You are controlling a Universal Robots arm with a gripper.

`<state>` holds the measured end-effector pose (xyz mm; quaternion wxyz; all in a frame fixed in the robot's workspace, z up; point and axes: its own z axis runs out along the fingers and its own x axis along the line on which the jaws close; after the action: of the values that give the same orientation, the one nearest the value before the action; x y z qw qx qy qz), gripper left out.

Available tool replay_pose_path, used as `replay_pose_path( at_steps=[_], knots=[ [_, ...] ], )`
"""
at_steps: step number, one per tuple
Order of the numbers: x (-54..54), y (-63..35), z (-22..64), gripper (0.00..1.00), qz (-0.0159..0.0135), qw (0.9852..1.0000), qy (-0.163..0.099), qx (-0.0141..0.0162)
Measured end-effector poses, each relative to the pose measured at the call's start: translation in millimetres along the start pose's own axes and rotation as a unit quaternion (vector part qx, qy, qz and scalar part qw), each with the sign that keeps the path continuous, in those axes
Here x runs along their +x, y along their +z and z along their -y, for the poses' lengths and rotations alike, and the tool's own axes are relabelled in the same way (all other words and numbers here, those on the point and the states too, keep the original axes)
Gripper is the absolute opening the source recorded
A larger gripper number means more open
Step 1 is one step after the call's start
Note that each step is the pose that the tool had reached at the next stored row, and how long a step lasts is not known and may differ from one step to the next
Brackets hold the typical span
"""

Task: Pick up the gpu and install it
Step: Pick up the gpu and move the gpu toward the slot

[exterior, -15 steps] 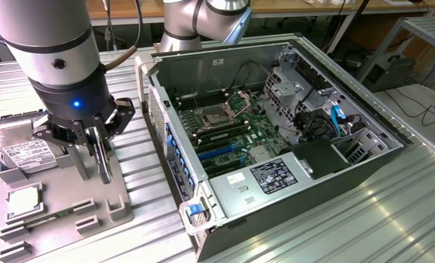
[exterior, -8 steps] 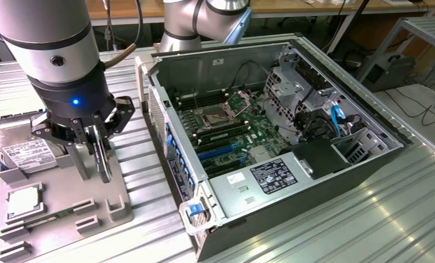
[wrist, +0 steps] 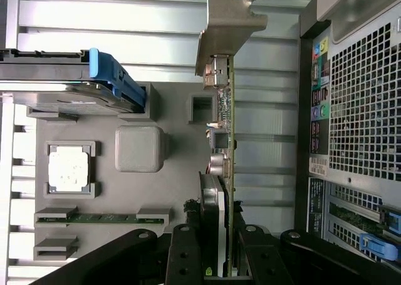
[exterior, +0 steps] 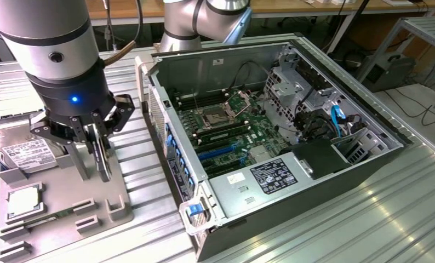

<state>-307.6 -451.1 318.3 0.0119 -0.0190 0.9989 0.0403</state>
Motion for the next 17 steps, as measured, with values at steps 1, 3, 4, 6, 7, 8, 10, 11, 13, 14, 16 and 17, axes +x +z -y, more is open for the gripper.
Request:
replay_pose_path(
  at_steps=[1, 3, 4, 6, 7, 8, 10, 11, 13, 14, 16, 17],
  knots=[
    [0.0, -0.5, 0.0, 0.28, 0.0000, 1.0000, 0.000, 0.0000],
    [0.0, -1.8, -0.1, 0.28, 0.0000, 1.0000, 0.000, 0.0000],
    [0.0, -2.4, -0.2, 0.28, 0.0000, 1.0000, 0.000, 0.0000],
    [-0.1, -3.6, -0.3, 0.28, 0.0000, 1.0000, 0.000, 0.0000],
    [-0.1, -4.3, -0.3, 0.28, 0.0000, 1.0000, 0.000, 0.0001],
    [-0.1, -5.0, -0.4, 0.28, 0.0000, 1.0000, 0.000, 0.0001],
    [-0.1, -6.5, -0.5, 0.28, 0.0000, 1.0000, 0.000, 0.0000],
    [-0.2, -7.1, -0.6, 0.28, 0.0000, 1.0000, 0.000, 0.0000],
    [-0.2, -8.2, -0.7, 0.28, 0.0000, 1.0000, 0.000, 0.0001],
    [-0.2, -8.6, -0.7, 0.28, 0.0000, 1.0000, 0.000, 0.0000],
    [-0.2, -9.7, -0.8, 0.28, 0.0000, 1.0000, 0.000, 0.0001],
    [-0.2, -10.1, -0.8, 0.28, 0.0000, 1.0000, 0.000, 0.0000]
  ],
)
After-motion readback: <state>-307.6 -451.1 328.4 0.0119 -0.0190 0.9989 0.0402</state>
